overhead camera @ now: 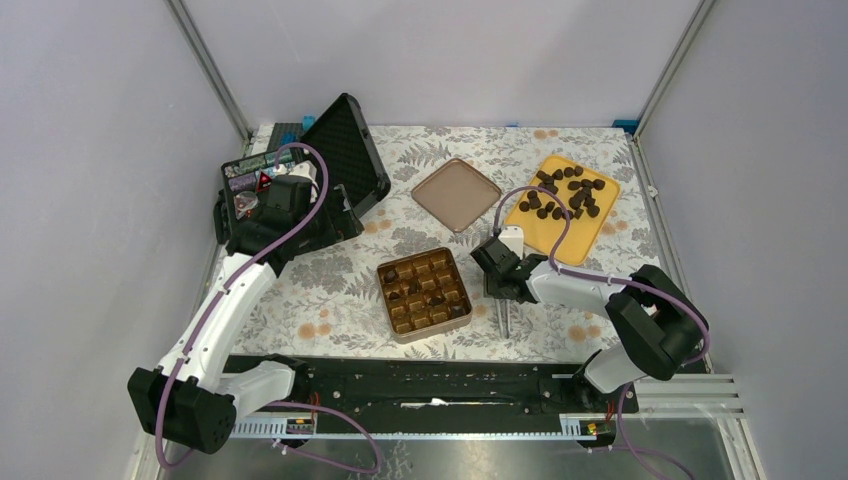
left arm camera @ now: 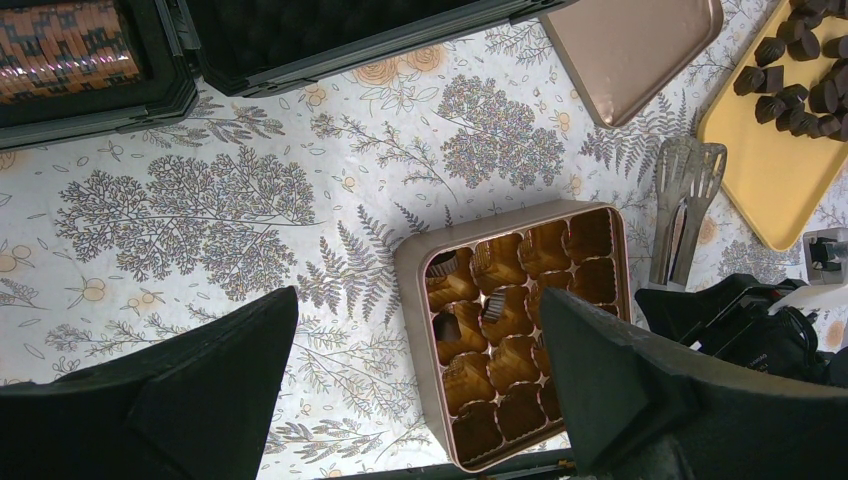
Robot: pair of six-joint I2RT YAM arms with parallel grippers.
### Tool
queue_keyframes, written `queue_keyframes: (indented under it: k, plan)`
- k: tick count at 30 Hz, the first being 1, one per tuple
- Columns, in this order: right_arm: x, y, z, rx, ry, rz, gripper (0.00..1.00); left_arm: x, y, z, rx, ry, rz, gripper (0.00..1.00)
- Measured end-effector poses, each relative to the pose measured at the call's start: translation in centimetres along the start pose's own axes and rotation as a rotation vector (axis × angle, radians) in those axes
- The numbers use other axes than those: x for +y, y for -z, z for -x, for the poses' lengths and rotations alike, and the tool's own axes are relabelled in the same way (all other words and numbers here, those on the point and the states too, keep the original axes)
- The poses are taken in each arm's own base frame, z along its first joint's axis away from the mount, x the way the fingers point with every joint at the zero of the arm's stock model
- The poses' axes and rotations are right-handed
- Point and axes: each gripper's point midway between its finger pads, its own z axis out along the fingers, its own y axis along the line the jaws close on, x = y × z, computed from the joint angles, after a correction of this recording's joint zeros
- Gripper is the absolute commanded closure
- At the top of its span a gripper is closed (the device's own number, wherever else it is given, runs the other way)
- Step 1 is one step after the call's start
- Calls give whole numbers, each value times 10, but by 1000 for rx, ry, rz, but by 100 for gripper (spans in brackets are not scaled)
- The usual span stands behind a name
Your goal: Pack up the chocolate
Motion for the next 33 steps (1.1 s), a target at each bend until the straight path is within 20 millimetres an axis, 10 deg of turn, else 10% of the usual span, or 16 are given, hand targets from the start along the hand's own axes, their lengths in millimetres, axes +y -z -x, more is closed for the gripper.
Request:
queue_keyframes:
  k: [6, 21, 33]
  plan:
    - [-1, 0, 0, -1, -5, -6, 58, 0, 0, 0, 0, 0, 0, 1]
    - [-3, 6, -9, 22, -17, -15, 39, 0, 0, 0, 1, 0, 1, 1]
    - [-1, 7, -10, 13, -11, -20, 79, 1, -1, -2, 5, 0, 3, 1]
